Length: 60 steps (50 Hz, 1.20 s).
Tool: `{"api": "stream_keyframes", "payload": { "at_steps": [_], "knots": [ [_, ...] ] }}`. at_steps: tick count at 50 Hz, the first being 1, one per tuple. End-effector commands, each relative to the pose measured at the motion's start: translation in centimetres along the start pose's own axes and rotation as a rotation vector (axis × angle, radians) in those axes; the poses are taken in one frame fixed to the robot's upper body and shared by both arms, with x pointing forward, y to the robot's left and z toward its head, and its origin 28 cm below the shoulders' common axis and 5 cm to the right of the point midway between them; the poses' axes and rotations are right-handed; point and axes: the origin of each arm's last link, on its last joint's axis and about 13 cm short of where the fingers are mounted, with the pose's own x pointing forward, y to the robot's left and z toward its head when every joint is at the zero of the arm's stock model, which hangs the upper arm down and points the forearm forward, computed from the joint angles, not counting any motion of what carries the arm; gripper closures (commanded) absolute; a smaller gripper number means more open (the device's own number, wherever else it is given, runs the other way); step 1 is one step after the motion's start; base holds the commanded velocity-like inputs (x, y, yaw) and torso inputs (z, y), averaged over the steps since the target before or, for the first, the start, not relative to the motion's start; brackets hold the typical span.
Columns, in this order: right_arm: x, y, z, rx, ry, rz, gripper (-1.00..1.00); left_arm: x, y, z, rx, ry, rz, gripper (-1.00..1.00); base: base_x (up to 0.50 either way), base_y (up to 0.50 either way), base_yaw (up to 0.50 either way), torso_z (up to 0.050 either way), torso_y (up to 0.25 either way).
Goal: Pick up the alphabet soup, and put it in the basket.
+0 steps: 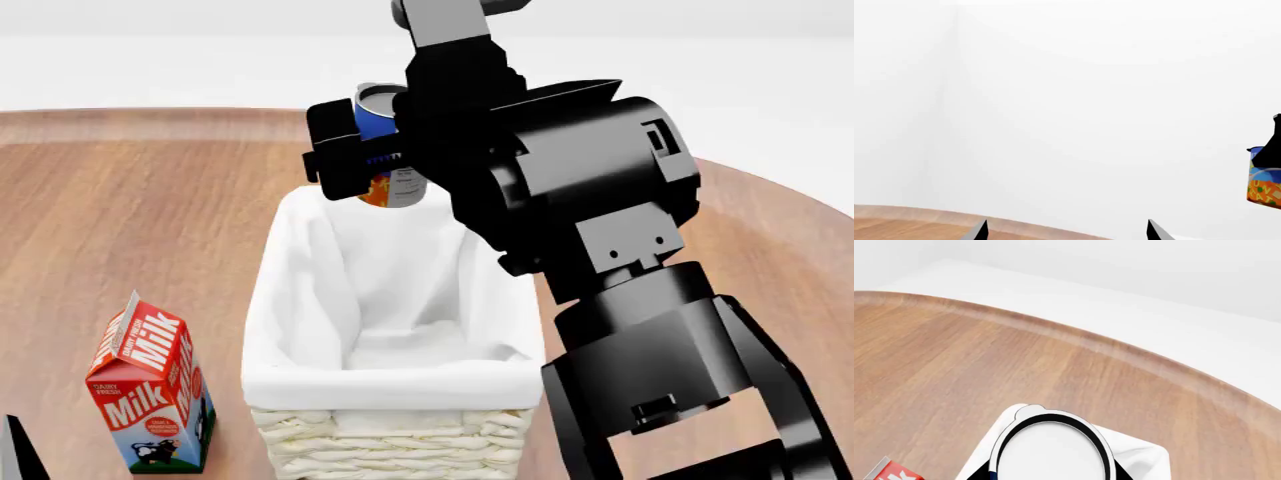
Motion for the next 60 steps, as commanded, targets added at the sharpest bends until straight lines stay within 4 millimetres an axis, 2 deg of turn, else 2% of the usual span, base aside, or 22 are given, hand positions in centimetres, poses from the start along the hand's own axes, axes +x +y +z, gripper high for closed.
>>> {"api": "stream_keyframes", "payload": {
  "at_steps": [1, 9, 60],
  "knots": [
    [-0.13, 0.04, 0.40, -0.022, -0.022, -0.003, 1.00, -0.06, -0.05, 0.05, 0.005, -0.004, -0.005, -1.00, 0.00, 0.00, 0.00, 0.000, 0.000],
    [-0.22, 0.08, 0.52, -0.029, -0.023, -0.008, 1.00, -0.02, -0.03, 0.06, 0.010, -0.006, 0.002, -1.00, 0.00, 0.00, 0.00, 0.000, 0.001],
    [-0.67, 0.29, 0.84, -0.068, -0.031, -0.030, 1.00, -0.06, -0.06, 0.05, 0.003, -0.011, -0.003, -1.00, 0.00, 0.00, 0.00, 0.000, -0.099]
  ]
}}
